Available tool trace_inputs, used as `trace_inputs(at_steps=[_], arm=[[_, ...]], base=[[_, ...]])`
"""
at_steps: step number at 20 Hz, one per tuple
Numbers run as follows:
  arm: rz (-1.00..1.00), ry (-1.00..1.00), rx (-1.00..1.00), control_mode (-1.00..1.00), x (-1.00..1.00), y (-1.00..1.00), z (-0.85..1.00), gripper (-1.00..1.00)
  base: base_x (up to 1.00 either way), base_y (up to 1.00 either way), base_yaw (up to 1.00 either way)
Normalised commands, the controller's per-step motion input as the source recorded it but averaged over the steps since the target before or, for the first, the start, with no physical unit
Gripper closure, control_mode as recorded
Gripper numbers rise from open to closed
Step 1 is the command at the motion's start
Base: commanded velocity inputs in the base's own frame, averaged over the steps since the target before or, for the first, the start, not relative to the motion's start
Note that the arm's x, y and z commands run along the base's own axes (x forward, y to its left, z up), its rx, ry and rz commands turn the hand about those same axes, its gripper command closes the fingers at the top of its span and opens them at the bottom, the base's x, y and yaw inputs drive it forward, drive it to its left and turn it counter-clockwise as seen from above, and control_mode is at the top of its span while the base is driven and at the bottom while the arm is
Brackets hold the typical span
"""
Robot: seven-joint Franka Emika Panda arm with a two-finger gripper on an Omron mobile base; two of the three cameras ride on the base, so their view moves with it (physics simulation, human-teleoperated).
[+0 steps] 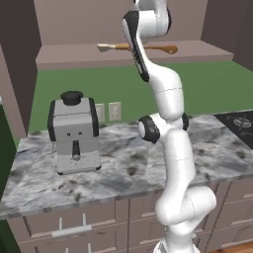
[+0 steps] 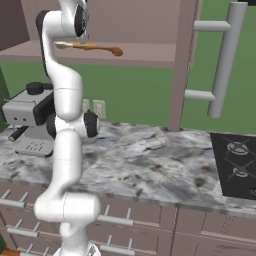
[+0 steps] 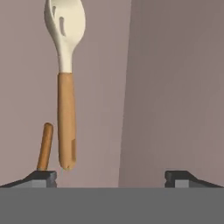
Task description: Organize the utensils by type. Pick up the wooden spoons from the counter and place them in the open cabinet. Then pick up the metallic utensils from the counter and place them in the open drawer.
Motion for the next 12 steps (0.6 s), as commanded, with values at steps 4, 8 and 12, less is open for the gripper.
trace_inputs(at_steps=[4, 8, 12], arm=[[0.00, -0.23, 0.20, -1.00, -1.00, -1.00, -0.32, -1.00], [0.00, -0.43, 0.34, -1.00, -1.00, -1.00, -0.94, -1.00], [0.00, -0.20, 0.20, -1.00, -1.00, -0.85, -1.00, -1.00]], base=[[0.00, 0.00, 0.00], [0.00, 0.00, 0.00], [0.00, 0.00, 0.00]])
